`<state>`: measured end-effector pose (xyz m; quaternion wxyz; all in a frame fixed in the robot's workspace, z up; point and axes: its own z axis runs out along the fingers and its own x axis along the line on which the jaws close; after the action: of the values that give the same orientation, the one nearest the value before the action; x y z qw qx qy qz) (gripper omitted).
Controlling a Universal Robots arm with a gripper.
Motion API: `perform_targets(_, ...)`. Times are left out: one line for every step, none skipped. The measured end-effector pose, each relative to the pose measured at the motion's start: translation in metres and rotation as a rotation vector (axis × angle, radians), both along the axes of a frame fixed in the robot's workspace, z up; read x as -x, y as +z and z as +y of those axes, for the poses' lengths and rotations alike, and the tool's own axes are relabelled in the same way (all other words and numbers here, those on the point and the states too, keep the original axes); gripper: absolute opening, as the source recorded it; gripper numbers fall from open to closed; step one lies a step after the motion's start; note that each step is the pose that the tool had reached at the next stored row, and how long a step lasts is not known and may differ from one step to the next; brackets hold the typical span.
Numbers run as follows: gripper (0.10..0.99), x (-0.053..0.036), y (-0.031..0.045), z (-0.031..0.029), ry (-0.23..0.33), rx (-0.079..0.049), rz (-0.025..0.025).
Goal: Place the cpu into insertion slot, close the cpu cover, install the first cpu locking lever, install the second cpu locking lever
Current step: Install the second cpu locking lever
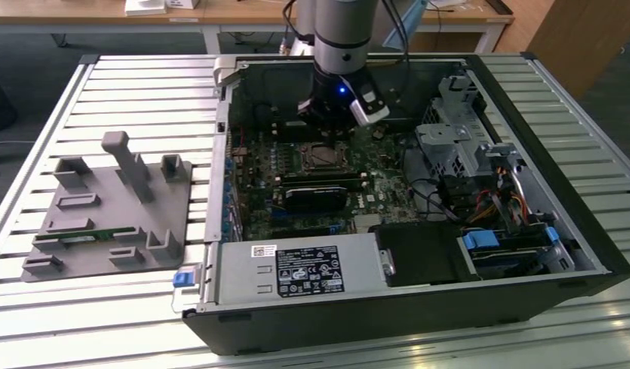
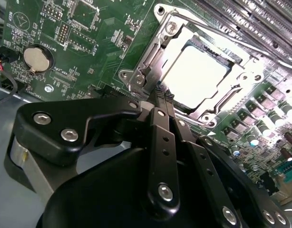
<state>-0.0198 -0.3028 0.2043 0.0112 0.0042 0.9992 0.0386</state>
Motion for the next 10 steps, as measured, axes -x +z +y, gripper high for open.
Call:
perform_targets(0.106, 0.0, 0.0, -0.0006, 0.0, 0.0, -0.0001)
perform_targets(0.106, 0.0, 0.0, -0.0013, 0.0, 0.0, 0.0)
perform_targets(0.106, 0.0, 0.0, -0.0021, 0.0, 0.0, -0.0001)
perform_targets(0.106, 0.0, 0.0, -0.0029, 0.0, 0.0, -0.0001)
perform_targets(0.106, 0.0, 0.0, -0.0039, 0.0, 0.0, 0.0)
perform_targets(0.106, 0.0, 0.0, -0.0049, 0.0, 0.0, -0.0001)
perform_targets(0.106, 0.0, 0.0, -0.0058, 0.0, 0.0, -0.0001)
perform_targets(0.106, 0.0, 0.0001, -0.0066, 0.0, 0.0, 0.0)
perform_targets(0.106, 0.0, 0.0006, -0.0072, 0.0, 0.0, 0.0001)
perform_targets(0.106, 0.0, 0.002, -0.0074, 0.0, 0.0, 0.0)
